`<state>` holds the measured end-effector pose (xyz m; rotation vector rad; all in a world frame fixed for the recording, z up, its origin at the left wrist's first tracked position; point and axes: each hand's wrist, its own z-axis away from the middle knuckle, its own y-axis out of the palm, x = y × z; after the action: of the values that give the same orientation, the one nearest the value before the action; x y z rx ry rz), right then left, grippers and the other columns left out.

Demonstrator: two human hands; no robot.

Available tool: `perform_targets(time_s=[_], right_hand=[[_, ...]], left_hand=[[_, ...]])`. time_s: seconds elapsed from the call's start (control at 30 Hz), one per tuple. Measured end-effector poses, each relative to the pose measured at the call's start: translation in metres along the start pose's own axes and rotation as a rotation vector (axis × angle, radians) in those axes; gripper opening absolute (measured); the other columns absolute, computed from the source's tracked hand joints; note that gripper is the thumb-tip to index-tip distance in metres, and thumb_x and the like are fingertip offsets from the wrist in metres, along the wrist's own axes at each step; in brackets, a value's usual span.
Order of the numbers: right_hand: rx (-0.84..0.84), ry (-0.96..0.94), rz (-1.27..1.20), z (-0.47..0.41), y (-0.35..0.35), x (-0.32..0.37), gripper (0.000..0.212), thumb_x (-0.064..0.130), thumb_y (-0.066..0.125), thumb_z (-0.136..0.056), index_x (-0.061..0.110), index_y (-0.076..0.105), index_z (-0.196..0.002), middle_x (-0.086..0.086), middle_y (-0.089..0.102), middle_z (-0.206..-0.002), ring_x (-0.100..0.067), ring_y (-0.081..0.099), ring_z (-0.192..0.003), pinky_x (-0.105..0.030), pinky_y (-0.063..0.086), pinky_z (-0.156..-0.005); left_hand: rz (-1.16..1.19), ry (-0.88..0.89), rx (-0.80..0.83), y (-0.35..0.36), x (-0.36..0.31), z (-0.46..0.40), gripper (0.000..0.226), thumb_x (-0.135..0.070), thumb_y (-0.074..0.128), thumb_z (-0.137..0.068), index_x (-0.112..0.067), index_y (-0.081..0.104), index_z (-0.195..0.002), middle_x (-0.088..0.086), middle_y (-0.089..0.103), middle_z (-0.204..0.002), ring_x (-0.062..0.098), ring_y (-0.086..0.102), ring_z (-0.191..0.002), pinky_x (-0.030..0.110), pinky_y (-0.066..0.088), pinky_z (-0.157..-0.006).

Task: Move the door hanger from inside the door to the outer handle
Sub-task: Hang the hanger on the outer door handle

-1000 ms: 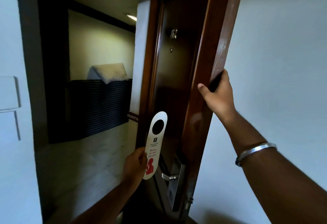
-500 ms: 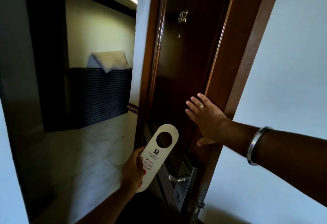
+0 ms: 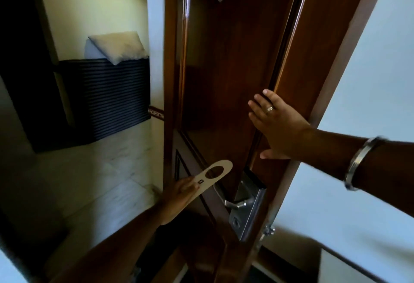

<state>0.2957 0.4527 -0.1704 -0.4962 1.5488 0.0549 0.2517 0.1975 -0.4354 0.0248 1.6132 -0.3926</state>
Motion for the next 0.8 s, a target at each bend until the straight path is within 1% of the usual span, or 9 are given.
perform_targets(time_s=[0.1, 0.2, 0.33, 0.43, 0.5, 0.57, 0.63, 0.7, 0.8], right_hand=[[-0.008, 0.005, -0.016, 0.001, 0.01, -0.002, 0.114, 0.088, 0.018, -0.076, 0.009, 0.0, -0.157, -0.021, -0.006, -0.165, -0.04, -0.007, -0.151, -0.058, -0.012, -0.117], [-0.021, 0.004, -0.017, 0.002, 0.02, -0.004, 0.114, 0.089, 0.018, -0.075, 0.01, 0.002, -0.157, -0.021, -0.003, -0.165, -0.04, -0.005, -0.152, -0.058, -0.011, -0.117], [-0.015, -0.001, 0.001, 0.005, 0.029, -0.008, 0.113, 0.089, 0.019, -0.076, 0.013, 0.004, -0.157, -0.019, 0.0, -0.165, -0.039, -0.001, -0.152, -0.057, -0.008, -0.118], [-0.007, -0.006, 0.023, 0.008, 0.035, -0.01, 0.11, 0.087, 0.02, -0.076, 0.014, 0.005, -0.157, -0.018, 0.001, -0.165, -0.038, 0.0, -0.152, -0.057, -0.007, -0.118], [0.003, -0.003, 0.031, 0.01, 0.038, -0.011, 0.109, 0.087, 0.021, -0.077, 0.015, 0.006, -0.158, -0.018, 0.001, -0.166, -0.038, 0.001, -0.152, -0.057, -0.007, -0.118], [0.015, 0.004, 0.024, 0.01, 0.041, -0.011, 0.109, 0.086, 0.023, -0.077, 0.015, 0.007, -0.158, -0.018, 0.002, -0.166, -0.038, 0.001, -0.152, -0.057, -0.006, -0.119], [0.02, 0.011, 0.024, 0.01, 0.042, -0.01, 0.109, 0.086, 0.024, -0.077, 0.014, 0.007, -0.158, -0.018, 0.003, -0.166, -0.038, 0.002, -0.152, -0.057, -0.006, -0.119], [0.025, 0.011, 0.029, 0.009, 0.045, -0.009, 0.109, 0.086, 0.024, -0.077, 0.014, 0.007, -0.158, -0.018, 0.003, -0.166, -0.038, 0.003, -0.152, -0.058, -0.006, -0.119], [0.031, 0.005, 0.034, 0.011, 0.051, -0.008, 0.109, 0.086, 0.025, -0.078, 0.015, 0.007, -0.158, -0.017, 0.003, -0.166, -0.038, 0.002, -0.152, -0.058, -0.006, -0.119]], left_hand=[[-0.104, -0.03, 0.166, -0.001, 0.012, -0.009, 0.037, -0.05, 0.059, -0.094, -0.021, 0.07, -0.115, 0.003, 0.07, -0.11, 0.027, 0.064, -0.111, 0.042, 0.053, -0.094], [-0.165, -0.089, 0.245, 0.006, 0.016, -0.017, 0.043, -0.048, 0.061, -0.093, -0.016, 0.068, -0.12, 0.015, 0.066, -0.126, 0.033, 0.058, -0.12, 0.055, 0.042, -0.107], [-0.184, -0.066, 0.387, 0.028, 0.009, -0.016, 0.043, -0.045, 0.064, -0.092, -0.013, 0.066, -0.122, 0.015, 0.066, -0.126, 0.032, 0.06, -0.119, 0.054, 0.044, -0.105], [-0.129, -0.084, 0.451, 0.057, 0.011, 0.001, 0.059, -0.058, 0.07, -0.081, -0.024, 0.06, -0.128, 0.0, 0.063, -0.13, 0.021, 0.06, -0.119, 0.047, 0.048, -0.103], [-0.102, -0.127, 0.382, 0.082, 0.012, 0.015, 0.073, -0.063, 0.071, -0.077, -0.024, 0.05, -0.134, -0.013, 0.06, -0.12, 0.011, 0.063, -0.108, 0.033, 0.054, -0.092], [-0.131, -0.066, 0.201, 0.111, 0.019, 0.023, 0.063, -0.055, 0.071, -0.082, -0.015, 0.053, -0.128, -0.011, 0.064, -0.107, 0.009, 0.067, -0.096, 0.025, 0.055, -0.081], [-0.155, -0.057, 0.11, 0.136, 0.022, 0.028, 0.056, -0.049, 0.066, -0.089, -0.012, 0.053, -0.129, -0.007, 0.062, -0.118, 0.012, 0.062, -0.108, 0.024, 0.048, -0.089], [-0.09, -0.173, 0.167, 0.154, 0.024, 0.027, 0.059, -0.044, 0.061, -0.094, -0.011, 0.044, -0.14, 0.001, 0.059, -0.134, 0.018, 0.057, -0.122, 0.031, 0.048, -0.1], [-0.032, -0.29, 0.225, 0.169, 0.032, 0.016, 0.058, -0.037, 0.056, -0.098, -0.007, 0.038, -0.145, 0.01, 0.055, -0.142, 0.024, 0.054, -0.128, 0.038, 0.045, -0.106]])
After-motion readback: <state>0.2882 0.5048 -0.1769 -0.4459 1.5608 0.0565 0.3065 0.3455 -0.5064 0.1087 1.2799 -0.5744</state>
